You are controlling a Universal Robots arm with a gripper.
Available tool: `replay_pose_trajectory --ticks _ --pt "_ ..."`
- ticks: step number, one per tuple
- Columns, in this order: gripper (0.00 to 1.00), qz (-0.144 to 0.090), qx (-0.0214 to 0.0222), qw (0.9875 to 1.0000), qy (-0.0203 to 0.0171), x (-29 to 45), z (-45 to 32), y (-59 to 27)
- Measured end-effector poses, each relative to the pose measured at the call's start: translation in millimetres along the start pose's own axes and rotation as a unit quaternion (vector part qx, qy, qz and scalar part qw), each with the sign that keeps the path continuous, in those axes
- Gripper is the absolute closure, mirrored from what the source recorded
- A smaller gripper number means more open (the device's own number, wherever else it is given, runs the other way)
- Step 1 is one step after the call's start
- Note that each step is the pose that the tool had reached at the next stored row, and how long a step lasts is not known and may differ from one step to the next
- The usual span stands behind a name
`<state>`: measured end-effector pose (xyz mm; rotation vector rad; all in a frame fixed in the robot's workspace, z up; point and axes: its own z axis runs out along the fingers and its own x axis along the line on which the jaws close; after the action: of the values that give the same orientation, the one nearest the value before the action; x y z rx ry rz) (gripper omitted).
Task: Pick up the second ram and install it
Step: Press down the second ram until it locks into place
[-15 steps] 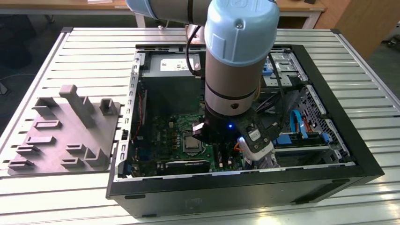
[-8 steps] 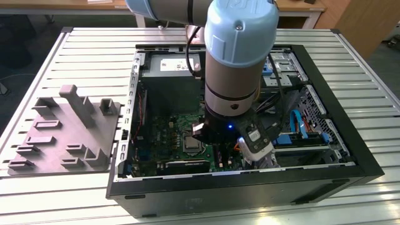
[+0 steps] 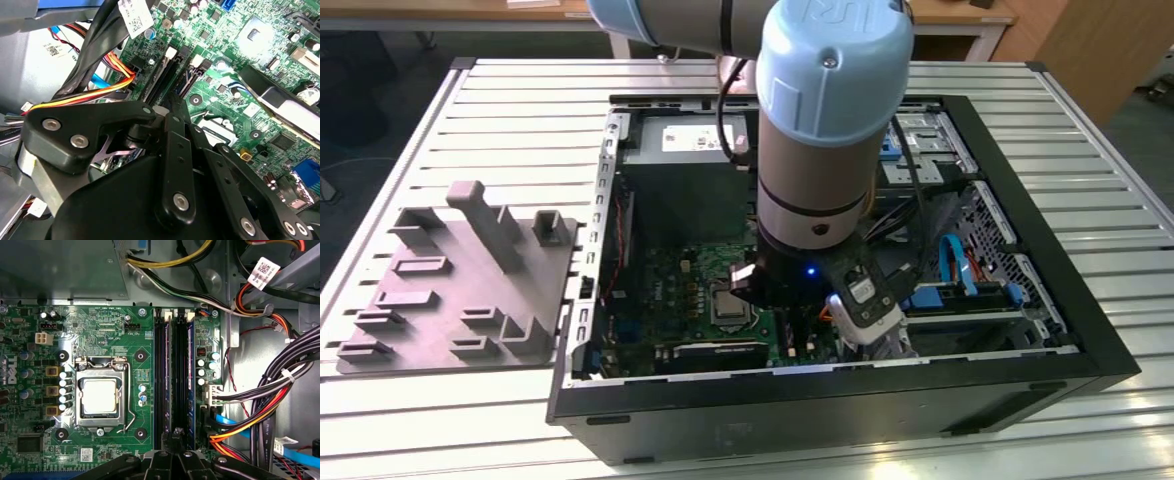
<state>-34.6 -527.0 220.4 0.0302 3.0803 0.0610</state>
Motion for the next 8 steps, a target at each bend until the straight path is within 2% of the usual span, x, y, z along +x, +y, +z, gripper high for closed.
replay_pose_trajectory --ticks 8 --pt "0.9 0.0 -0.0002 1.0 0.0 0.2 2.6 -0.1"
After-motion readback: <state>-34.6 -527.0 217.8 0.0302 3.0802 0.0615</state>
